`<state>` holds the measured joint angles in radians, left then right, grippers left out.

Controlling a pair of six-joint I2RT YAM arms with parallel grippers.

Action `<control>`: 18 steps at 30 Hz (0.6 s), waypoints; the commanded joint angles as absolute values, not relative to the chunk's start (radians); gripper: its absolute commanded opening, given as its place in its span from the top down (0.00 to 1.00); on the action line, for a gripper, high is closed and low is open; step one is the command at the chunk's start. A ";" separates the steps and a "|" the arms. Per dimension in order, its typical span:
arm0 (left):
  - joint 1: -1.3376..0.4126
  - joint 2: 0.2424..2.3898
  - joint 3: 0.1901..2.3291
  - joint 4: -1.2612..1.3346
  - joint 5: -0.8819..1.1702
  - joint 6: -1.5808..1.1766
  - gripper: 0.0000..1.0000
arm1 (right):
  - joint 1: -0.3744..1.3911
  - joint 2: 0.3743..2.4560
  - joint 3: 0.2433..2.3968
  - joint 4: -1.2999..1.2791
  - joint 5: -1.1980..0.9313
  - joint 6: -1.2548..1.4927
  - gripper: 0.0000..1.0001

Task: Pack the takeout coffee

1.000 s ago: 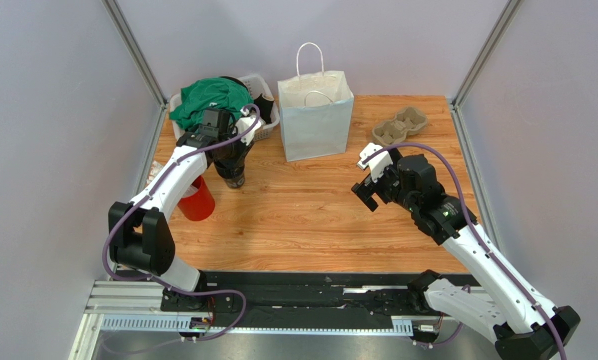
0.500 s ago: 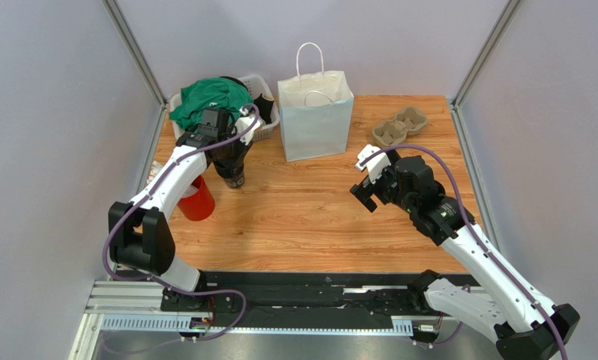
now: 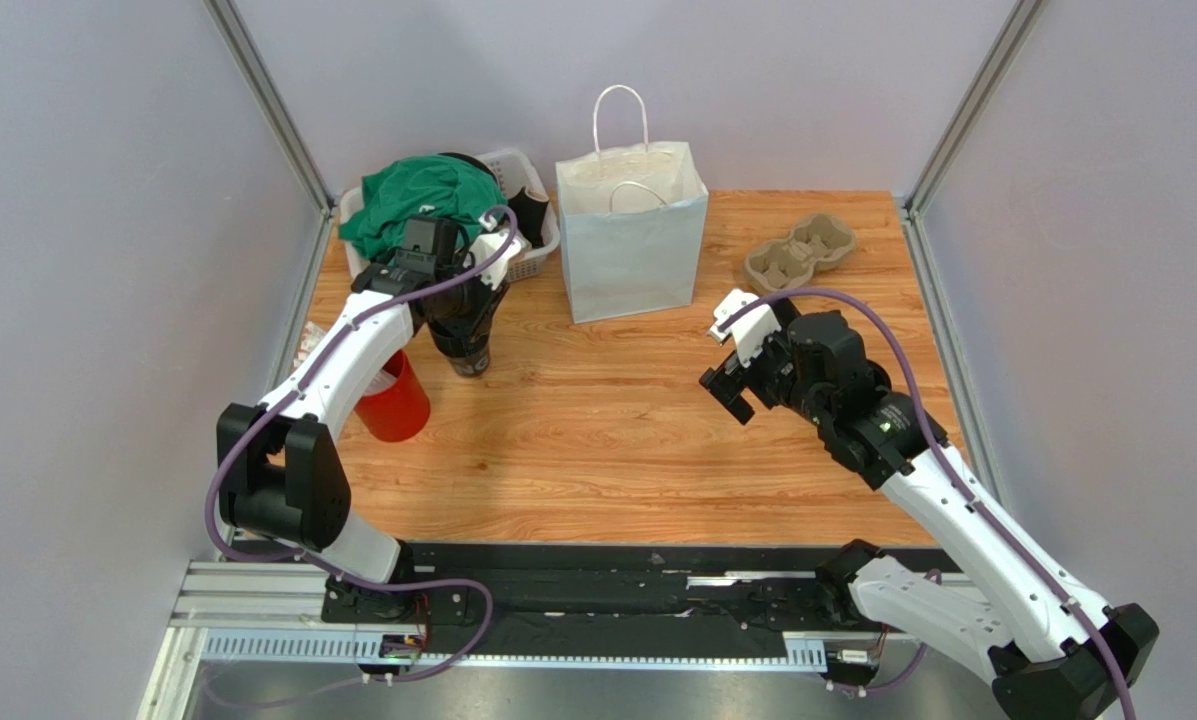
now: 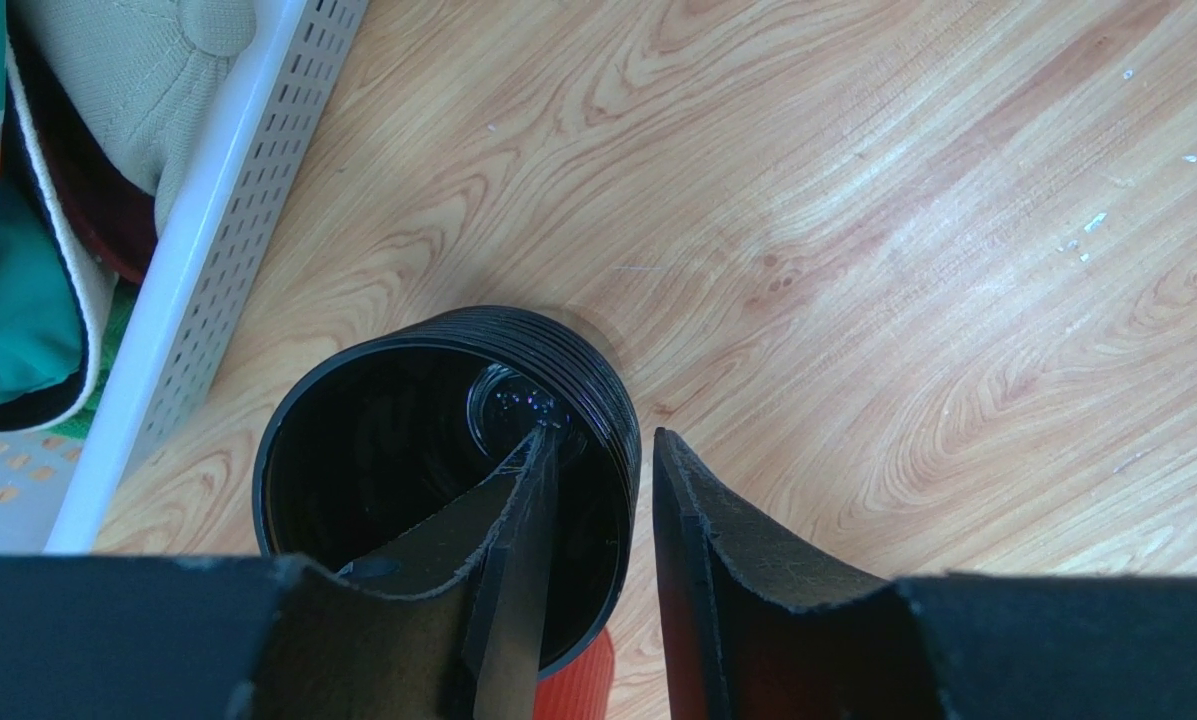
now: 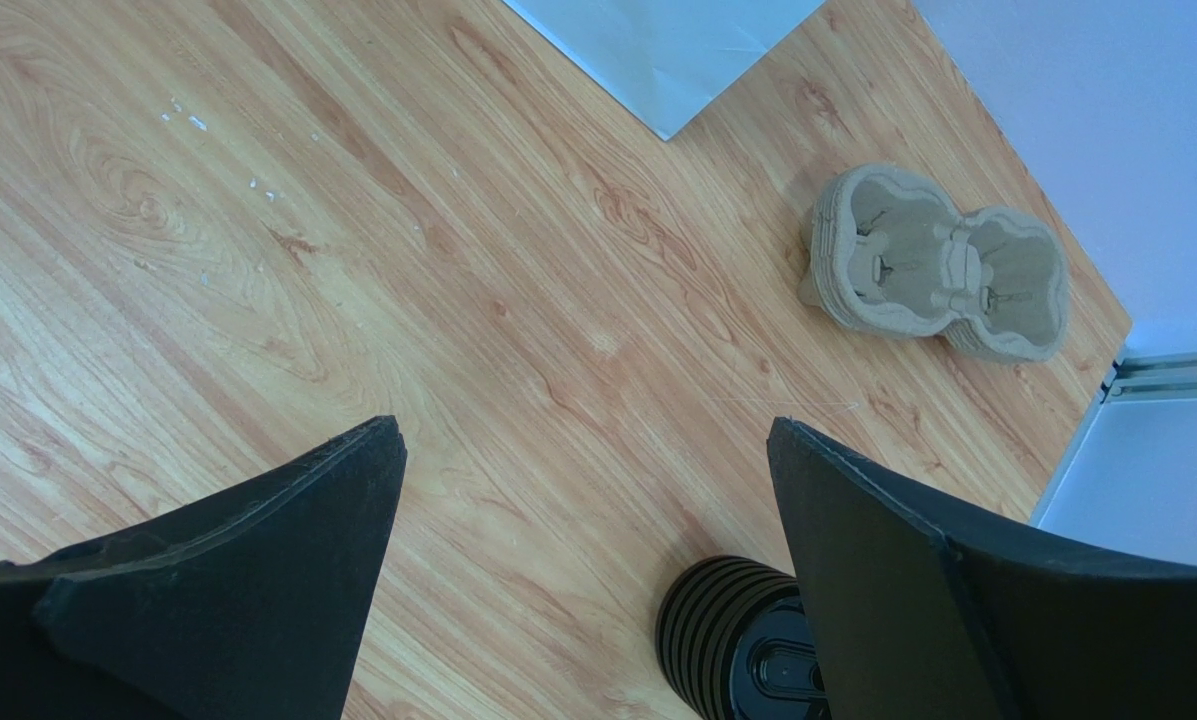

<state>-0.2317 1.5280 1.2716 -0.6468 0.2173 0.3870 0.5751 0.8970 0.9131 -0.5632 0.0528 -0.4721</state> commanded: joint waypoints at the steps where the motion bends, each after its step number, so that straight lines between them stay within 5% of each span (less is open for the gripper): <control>1: -0.218 1.493 1.312 -0.635 0.242 0.367 0.61 | 0.583 0.896 0.910 -0.517 0.071 -0.489 0.01; 18: -0.204 1.468 1.310 -0.626 0.245 0.360 0.65 | 0.601 0.917 0.904 -0.511 0.101 -0.499 0.01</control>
<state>-0.2157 1.5192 1.2728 -0.6468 0.2211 0.3782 0.5915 0.9169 0.9035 -0.5606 0.0742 -0.4774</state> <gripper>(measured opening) 0.355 0.986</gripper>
